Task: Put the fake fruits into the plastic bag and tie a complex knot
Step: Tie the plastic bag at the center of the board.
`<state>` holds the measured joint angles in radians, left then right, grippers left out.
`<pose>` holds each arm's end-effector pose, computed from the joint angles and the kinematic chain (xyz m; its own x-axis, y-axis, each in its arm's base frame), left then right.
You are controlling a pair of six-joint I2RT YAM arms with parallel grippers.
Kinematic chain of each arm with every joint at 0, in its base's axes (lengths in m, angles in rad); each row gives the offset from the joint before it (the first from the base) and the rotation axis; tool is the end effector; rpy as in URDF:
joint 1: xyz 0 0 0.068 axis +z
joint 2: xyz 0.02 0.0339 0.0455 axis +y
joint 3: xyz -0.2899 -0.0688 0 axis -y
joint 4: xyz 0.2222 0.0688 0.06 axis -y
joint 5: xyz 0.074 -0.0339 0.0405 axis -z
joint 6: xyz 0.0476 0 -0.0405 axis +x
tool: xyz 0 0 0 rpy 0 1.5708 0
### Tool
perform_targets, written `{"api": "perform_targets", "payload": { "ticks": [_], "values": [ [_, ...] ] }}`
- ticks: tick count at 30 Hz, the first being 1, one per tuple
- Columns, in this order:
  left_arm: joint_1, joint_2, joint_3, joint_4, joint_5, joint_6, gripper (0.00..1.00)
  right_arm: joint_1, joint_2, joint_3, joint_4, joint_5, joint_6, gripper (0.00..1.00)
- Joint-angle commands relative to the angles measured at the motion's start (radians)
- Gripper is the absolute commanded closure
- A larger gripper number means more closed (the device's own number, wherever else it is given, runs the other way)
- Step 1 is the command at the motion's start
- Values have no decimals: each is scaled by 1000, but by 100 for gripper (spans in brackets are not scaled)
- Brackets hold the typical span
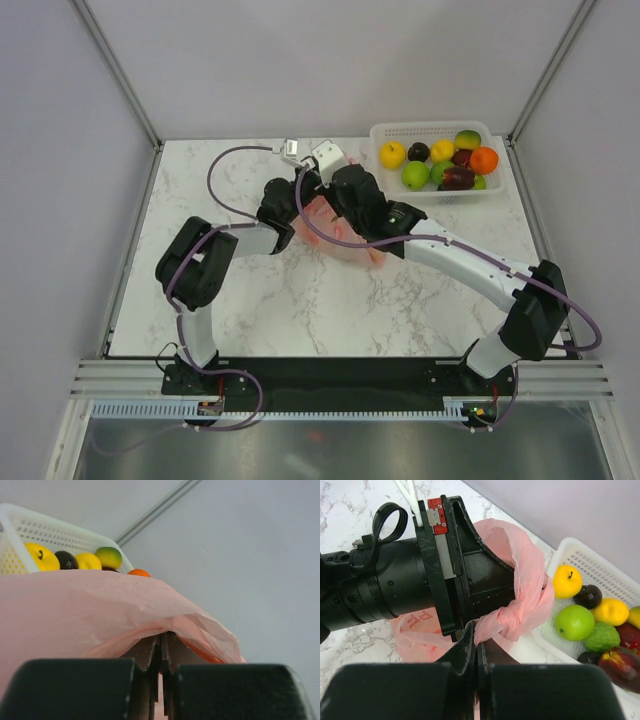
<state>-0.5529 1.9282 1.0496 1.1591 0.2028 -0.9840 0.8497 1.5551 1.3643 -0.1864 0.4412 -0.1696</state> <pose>0.3569 -0.2315 0.2857 -0.4351 -0.6900 -0.5785 0.5722 0.2842 -0.7693 0.2489 0.2523 0.3770 -0.1693 -0.4238 -0.8898 -0.4521 0.8356 -0.3119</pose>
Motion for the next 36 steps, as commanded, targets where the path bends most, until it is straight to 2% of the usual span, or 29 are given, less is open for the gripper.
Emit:
{"api": "perform_targets", "payload": {
  "ticks": [1, 6, 9, 12, 17, 25, 30, 36],
  "values": [
    [-2, 0, 44, -47, 138, -73, 98, 78, 37, 139, -135, 37, 108, 100],
    [5, -2, 105, -206, 291, -105, 98, 98, 99, 274, -287, 41, 195, 100],
    [11, 14, 106, -164, 336, -151, 98, 101, 125, 318, -317, 34, 216, 100],
    [27, 29, 87, -56, 314, -192, 98, 106, 149, 360, -396, 22, 260, 100],
    [31, 104, 228, 19, 414, -283, 98, 126, 143, 348, -407, 5, 308, 100],
    [36, 111, 274, 68, 402, -341, 98, 127, 97, 266, -406, 17, 384, 100],
    [47, 91, 222, 154, 340, -349, 98, 126, 63, 211, -381, 76, 455, 100],
    [47, 100, 250, 119, 351, -334, 98, 126, 57, 210, -366, 123, 478, 100]
  ]
}}
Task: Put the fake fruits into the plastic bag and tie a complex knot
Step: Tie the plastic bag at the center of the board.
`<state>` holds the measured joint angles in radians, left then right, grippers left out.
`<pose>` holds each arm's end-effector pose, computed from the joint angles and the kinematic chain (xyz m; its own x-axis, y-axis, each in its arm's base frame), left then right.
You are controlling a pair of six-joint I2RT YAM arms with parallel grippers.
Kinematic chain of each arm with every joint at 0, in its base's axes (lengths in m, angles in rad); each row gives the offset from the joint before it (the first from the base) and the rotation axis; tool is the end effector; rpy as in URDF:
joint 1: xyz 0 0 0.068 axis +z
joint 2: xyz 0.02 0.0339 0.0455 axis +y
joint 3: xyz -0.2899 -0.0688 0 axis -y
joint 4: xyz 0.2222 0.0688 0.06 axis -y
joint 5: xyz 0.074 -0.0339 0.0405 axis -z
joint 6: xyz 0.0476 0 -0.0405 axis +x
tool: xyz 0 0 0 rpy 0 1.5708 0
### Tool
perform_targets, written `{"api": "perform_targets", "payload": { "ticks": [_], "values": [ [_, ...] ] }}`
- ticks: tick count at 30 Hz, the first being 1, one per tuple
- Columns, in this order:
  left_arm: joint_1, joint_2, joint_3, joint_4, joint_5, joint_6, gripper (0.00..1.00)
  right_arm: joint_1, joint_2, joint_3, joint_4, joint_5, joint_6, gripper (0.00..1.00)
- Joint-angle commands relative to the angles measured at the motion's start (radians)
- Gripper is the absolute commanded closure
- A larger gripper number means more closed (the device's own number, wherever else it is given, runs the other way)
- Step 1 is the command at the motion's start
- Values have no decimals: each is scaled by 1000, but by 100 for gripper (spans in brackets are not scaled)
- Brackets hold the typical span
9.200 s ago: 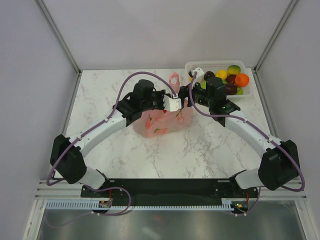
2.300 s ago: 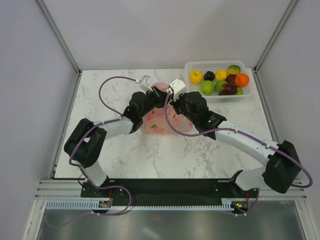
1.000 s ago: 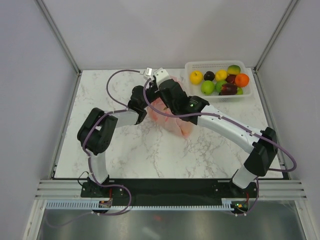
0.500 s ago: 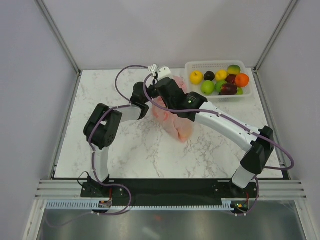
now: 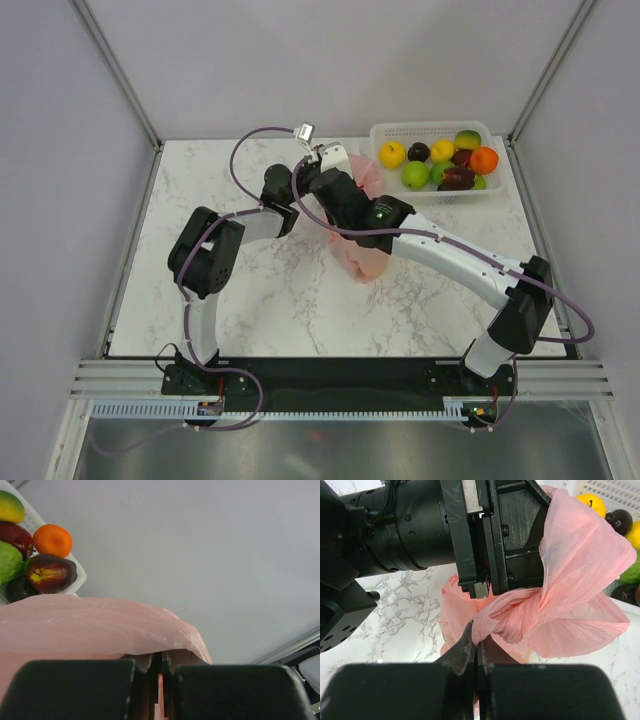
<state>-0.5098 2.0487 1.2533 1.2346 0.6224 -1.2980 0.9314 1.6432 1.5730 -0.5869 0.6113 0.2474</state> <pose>0.3825 -0.2456 0.3021 -0.7254 -0.4909 -0.4826 0.5883 -0.0781 -0.8048 0.2345 0.2696 0.3779 -0.4479 -0.2663 -0.8535 -0.2850 0.9474 -0.1460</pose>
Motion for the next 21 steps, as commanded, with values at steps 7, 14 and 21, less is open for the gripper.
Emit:
{"api": "perform_targets", "payload": {
  "ticks": [7, 14, 21],
  "values": [
    [2, -18, 52, -73, 49, -3, 98, 35, -54, -8, 42, -30, 16, 100],
    [-19, -7, 44, -159, 155, -61, 98, 21, -62, -13, 52, -70, -16, 100],
    [-22, -18, 47, -176, 229, -130, 98, 20, -57, -22, 44, -71, -40, 100]
  ]
}}
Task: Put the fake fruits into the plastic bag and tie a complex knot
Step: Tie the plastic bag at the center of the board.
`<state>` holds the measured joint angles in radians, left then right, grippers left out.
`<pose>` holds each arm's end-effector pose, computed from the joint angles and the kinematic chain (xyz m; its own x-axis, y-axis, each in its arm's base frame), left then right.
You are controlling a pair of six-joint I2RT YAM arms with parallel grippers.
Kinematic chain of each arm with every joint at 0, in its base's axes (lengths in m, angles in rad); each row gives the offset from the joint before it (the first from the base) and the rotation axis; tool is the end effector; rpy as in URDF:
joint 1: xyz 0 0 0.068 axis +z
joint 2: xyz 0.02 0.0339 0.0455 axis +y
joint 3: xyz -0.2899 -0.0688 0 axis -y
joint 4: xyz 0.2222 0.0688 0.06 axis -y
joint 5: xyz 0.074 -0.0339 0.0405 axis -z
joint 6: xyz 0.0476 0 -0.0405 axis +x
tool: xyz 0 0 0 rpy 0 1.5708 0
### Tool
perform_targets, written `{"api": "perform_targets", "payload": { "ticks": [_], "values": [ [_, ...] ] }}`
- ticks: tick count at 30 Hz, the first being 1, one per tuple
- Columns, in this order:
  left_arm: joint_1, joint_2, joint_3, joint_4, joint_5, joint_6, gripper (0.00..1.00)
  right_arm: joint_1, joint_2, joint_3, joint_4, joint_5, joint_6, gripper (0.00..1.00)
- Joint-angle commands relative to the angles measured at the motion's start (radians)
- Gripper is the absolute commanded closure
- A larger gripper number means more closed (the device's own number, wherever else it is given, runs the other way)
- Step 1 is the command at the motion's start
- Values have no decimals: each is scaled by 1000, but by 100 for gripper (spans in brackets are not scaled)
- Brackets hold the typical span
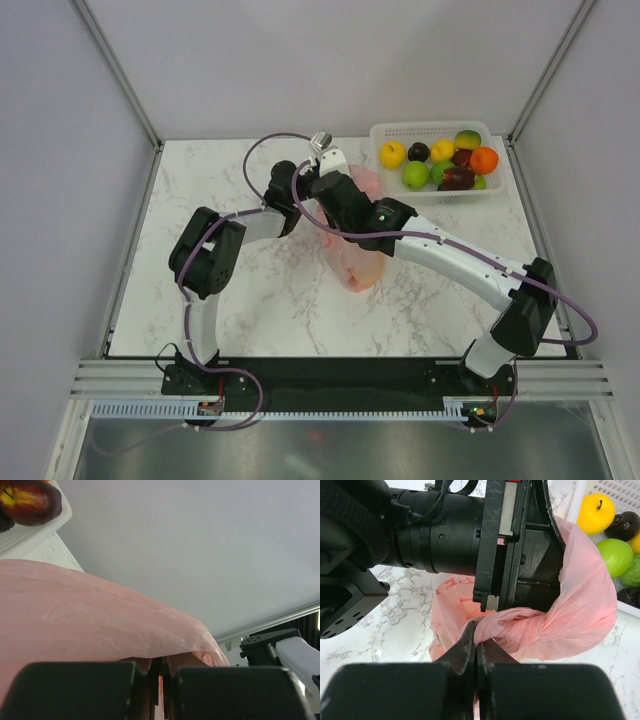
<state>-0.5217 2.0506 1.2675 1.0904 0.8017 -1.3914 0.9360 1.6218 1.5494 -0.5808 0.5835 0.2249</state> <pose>0.3780 -0.2568 0.2888 -0.8785 -0.2844 -0.3839 0.4258 -0.1016 -0.8991 0.2293 0.2671 0.3777 -0.4433 -0.2881 -0.8488 -0.3217 0.9350 -0.1493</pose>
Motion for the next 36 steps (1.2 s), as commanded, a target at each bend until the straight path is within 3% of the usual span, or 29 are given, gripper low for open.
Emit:
{"api": "perform_targets", "payload": {
  "ticks": [1, 4, 9, 11, 16, 23, 36],
  "values": [
    [-9, -27, 33, -82, 57, -23, 98, 15, -39, 3, 35, -44, -19, 100],
    [0, -32, 20, -5, 47, -69, 98, 15, -43, 3, 33, -40, -19, 100],
    [25, 2, 24, 156, 59, -293, 98, 17, -43, 12, 33, -30, -13, 100],
    [29, -4, 1, 151, 74, -323, 98, 17, -42, 17, 36, -28, -22, 100],
    [29, 2, 18, 10, 164, -278, 98, 15, -39, 26, 45, -14, -67, 100],
    [15, 52, 95, 101, 228, -377, 98, 15, -39, 31, 50, -45, -78, 100],
    [-6, 54, 132, 71, 266, -328, 98, 15, -62, 29, 22, -33, -82, 100]
  ]
}}
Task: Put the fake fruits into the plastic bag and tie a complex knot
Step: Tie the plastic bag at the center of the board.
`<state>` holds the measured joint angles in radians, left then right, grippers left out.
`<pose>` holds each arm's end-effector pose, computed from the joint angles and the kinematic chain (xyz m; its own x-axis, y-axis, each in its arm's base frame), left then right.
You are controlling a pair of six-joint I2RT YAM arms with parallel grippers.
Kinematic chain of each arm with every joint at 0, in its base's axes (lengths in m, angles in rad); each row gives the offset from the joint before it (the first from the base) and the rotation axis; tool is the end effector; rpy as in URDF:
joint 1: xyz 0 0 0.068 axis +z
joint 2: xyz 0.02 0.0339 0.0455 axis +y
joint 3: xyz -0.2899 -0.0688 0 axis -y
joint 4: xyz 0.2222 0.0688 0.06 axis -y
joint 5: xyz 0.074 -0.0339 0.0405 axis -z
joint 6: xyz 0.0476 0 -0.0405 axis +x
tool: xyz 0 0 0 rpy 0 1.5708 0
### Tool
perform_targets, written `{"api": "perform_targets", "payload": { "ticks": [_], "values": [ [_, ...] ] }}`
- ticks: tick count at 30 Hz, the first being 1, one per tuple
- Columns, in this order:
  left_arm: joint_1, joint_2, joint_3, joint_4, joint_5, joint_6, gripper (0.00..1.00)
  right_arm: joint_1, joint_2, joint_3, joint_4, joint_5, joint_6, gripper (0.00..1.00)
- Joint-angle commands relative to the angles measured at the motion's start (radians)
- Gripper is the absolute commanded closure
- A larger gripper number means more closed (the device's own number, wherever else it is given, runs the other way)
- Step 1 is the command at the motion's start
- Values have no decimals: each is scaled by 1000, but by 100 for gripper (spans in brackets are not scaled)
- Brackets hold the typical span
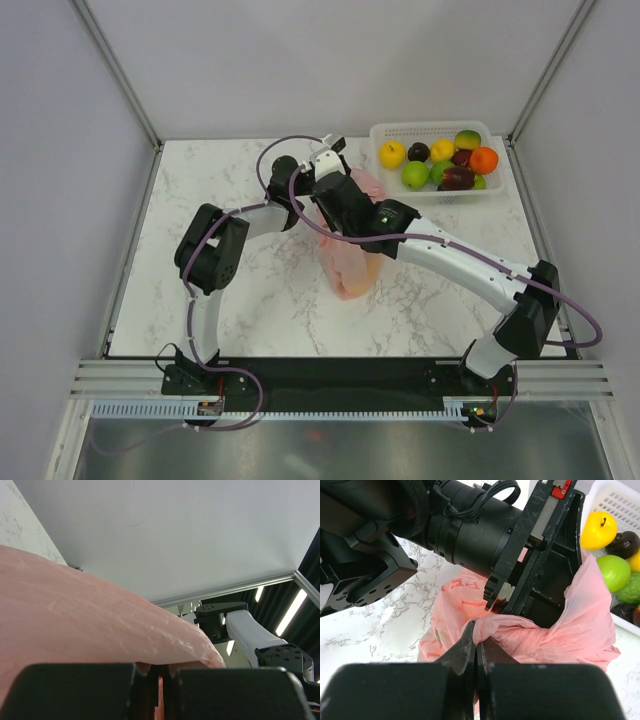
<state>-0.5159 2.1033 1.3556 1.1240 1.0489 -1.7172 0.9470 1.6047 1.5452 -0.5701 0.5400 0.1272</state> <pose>0.3813 -0.2637 0.2921 -0.9837 -0.0091 -0.1795 0.1781 -0.1846 -0.9666 0.2231 0.2682 0.3823 -0.3987 -0.3677 -0.8401 -0.4061 0.8922 -0.1978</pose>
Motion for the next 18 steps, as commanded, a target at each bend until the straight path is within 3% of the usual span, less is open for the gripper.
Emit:
{"api": "perform_targets", "payload": {
  "ticks": [1, 5, 9, 18],
  "values": [
    [-12, -8, 36, 40, -10, 5, 98, 6, -45, 35, -8, 21, 29, 100],
    [-15, -35, -4, 31, -52, 42, 98, -4, -54, 17, -7, -11, 60, 100],
    [-19, -34, -7, 37, -47, 44, 98, -65, -95, -58, 59, -152, 83, 100],
    [-33, -6, 0, 60, -33, 8, 98, -88, -75, -51, 72, -187, 77, 100]
  ]
}}
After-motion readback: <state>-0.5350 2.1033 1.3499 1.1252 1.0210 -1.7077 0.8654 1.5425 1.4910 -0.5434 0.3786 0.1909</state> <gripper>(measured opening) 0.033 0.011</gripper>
